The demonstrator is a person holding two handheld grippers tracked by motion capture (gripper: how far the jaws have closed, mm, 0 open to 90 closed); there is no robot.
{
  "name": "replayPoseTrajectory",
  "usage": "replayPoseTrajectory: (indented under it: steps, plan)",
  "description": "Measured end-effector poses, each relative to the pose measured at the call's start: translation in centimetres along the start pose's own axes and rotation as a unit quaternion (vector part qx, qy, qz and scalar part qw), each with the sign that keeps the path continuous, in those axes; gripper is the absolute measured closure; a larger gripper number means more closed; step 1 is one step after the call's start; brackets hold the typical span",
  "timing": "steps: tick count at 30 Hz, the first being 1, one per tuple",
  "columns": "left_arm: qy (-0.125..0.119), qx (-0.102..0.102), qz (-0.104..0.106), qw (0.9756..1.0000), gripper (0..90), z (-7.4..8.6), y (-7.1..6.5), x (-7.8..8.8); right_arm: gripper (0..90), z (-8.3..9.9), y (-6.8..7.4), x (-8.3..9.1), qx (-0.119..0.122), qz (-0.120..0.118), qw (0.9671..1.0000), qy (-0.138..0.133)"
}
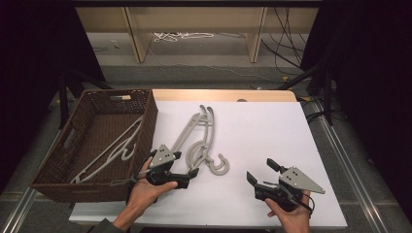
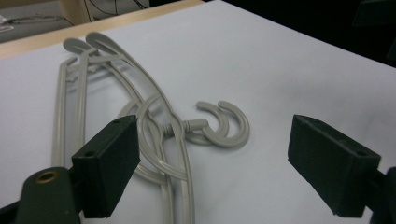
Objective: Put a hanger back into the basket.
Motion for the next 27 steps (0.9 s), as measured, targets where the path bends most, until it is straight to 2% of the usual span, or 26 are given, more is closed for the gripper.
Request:
replayPoseTrajectory:
  steps: [1, 3, 4, 5, 6, 7, 9, 12, 14, 15, 17, 18, 19, 20, 22, 23, 24, 26, 27]
  plan:
    - [0.007, -0.007, -0.002, 1.0, 16.4, 0.2, 0.0, -0.2, 18.3, 0.1, 0.0, 0.0, -0.001, -0.001, 1.0, 0.005]
    - [0.018, -0.014, -0.007, 0.9997, 16.4, 0.6, -0.1, -0.6, 16.3, 0.0, 0.1, -0.1, -0.002, -0.005, 1.0, -0.003]
    - [0.029, -0.028, -0.012, 0.9991, 16.4, 0.9, -0.1, -0.7, 15.9, 0.0, 0.2, -0.2, -0.004, -0.005, 1.0, -0.002]
    - [0.025, -0.021, -0.013, 0.9994, 16.4, 0.9, -0.2, -0.9, 15.9, 0.0, 0.1, -0.1, -0.003, -0.002, 1.0, 0.003]
    - [0.034, -0.029, -0.013, 0.9989, 16.4, 1.2, -0.2, -1.0, 15.9, 0.1, 0.1, -0.1, 0.0, -0.001, 1.0, 0.007]
    - [0.032, -0.028, -0.018, 0.9989, 16.4, 1.2, -0.2, -1.1, 15.9, 0.1, 0.3, -0.1, 0.0, -0.008, 0.9999, 0.009]
    - [0.037, -0.032, -0.018, 0.9986, 16.4, 1.4, -0.1, -1.2, 15.9, 0.0, 0.4, -0.2, 0.001, -0.007, 1.0, 0.001]
    - [0.03, -0.025, -0.015, 0.9991, 16.4, 1.3, -0.2, -1.3, 15.9, 0.0, 0.4, -0.2, 0.002, -0.009, 1.0, 0.002]
    - [0.031, -0.025, -0.017, 0.9991, 16.3, 1.3, -0.1, -1.3, 15.9, -0.2, 0.1, -0.3, 0.016, -0.002, 0.9999, -0.005]
    - [0.031, -0.022, -0.017, 0.9991, 16.3, 1.3, -0.1, -1.4, 15.8, -0.2, 0.1, -0.3, 0.015, -0.002, 0.9999, -0.004]
    - [0.034, -0.03, -0.022, 0.9987, 16.1, 1.3, 0.1, -1.6, 15.8, -0.2, 0.1, -0.3, 0.015, -0.002, 0.9999, -0.004]
    - [0.04, -0.028, -0.027, 0.9985, 16.1, 1.4, 0.1, -1.8, 15.8, -0.2, 0.1, -0.3, 0.016, -0.002, 0.9999, -0.005]
    - [0.052, -0.037, -0.029, 0.9976, 16.1, 1.6, 0.2, -1.9, 15.8, -0.2, 0.2, -0.3, 0.016, -0.003, 0.9998, -0.008]
    - [0.053, -0.036, -0.03, 0.9975, 16.1, 1.7, 0.0, -2.1, 15.9, -0.2, 0.2, -0.3, 0.016, -0.003, 0.9998, -0.007]
    - [0.071, -0.051, -0.033, 0.9956, 16.2, 2.0, -0.2, -2.4, 15.9, -0.3, 0.2, -0.4, 0.016, -0.003, 0.9998, -0.01]
    - [0.075, -0.062, -0.038, 0.9945, 16.3, 2.0, -0.2, -2.6, 15.9, -0.1, 0.2, -0.4, 0.017, 0.001, 0.9999, -0.002]
    - [0.086, -0.062, -0.038, 0.9936, 16.6, 2.2, -0.3, -2.9, 15.9, -0.2, 0.2, -0.4, 0.019, -0.001, 0.9998, -0.002]
    - [0.109, -0.075, -0.043, 0.9903, 18.3, 2.5, -0.4, -3.3, 15.9, -0.3, 0.3, -0.5, 0.02, -0.001, 0.9997, -0.01]
    - [0.116, -0.083, -0.044, 0.9888, 21.4, 2.5, -0.3, -3.5, 15.9, -0.2, 0.3, -0.5, 0.019, 0.003, 0.9998, 0.0]
Point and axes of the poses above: each handheld gripper's, and its own axes: x roughly backward along the jaws, z roughly out of its underside, y roughly to its left, the point moved 9 cm from there along -x, roughly forward along the jaws, and after that the axes turned 14 degrees about y, right-handed, at the moved point
